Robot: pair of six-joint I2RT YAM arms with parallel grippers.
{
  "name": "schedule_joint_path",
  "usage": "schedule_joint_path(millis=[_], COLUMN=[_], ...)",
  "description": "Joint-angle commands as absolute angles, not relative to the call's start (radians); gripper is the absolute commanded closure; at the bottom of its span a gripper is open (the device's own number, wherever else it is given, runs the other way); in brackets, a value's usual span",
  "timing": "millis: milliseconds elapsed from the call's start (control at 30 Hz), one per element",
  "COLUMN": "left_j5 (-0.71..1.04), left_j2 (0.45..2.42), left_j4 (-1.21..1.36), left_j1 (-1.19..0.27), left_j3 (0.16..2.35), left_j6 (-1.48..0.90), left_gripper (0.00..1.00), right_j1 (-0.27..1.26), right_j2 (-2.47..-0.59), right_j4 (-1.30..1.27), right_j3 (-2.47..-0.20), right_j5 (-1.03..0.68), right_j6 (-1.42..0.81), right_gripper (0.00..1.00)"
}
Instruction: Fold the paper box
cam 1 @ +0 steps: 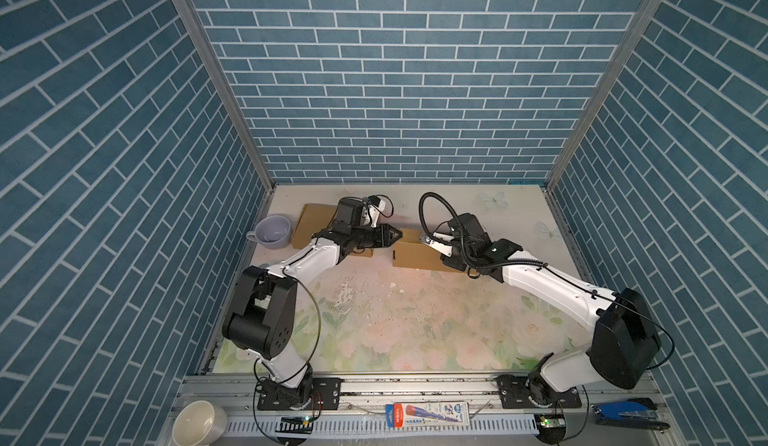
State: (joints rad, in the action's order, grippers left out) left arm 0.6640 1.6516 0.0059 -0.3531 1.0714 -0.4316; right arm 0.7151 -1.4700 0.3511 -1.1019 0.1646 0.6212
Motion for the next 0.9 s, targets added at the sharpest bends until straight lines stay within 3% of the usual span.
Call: schedule_joint_path(millis=[0,200,333,367,633,867], left_j5=[0.636,0.635,0.626,0.626,0.621,0.615], left_j2=[1.697,1.689,1.683,1.683,1.681,1.683], left_j4=[-0.077,-0.059,-0.044,-0.038,-0.025,-0.018], left_j1=[-0.343,-0.343,-0.344,-0.344,-0.345,-0.345], left_j3=[1.023,1.010,1.003,1.002,0.994,0.978], left_j6=[-0.424,-0.428,-0.430,-0.433,-0.431,-0.427], left_gripper=[0.60,0.60,0.60,0.60,0.60,0.61], right_j1=[0.673,0.517,0.408,0.377,0.189,0.155], right_j2=[-1.407,-1.285,-1.234,-1.231,-1.299,-1.363], right_j4=[0.429,0.426,0.518,0.548,0.642,0.601], right_j3=[-1.139,-1.116,-1.082,-1.081,-1.113,-1.049], right_j5=[0.049,-0.015,-0.013,-0.040,-0.394,-0.465], right_j6=[0.426,0.001,-0.264,-0.302,-0.420,-0.434], right_gripper=[0.40,0.41,0.63,0.65,0.50,0.52])
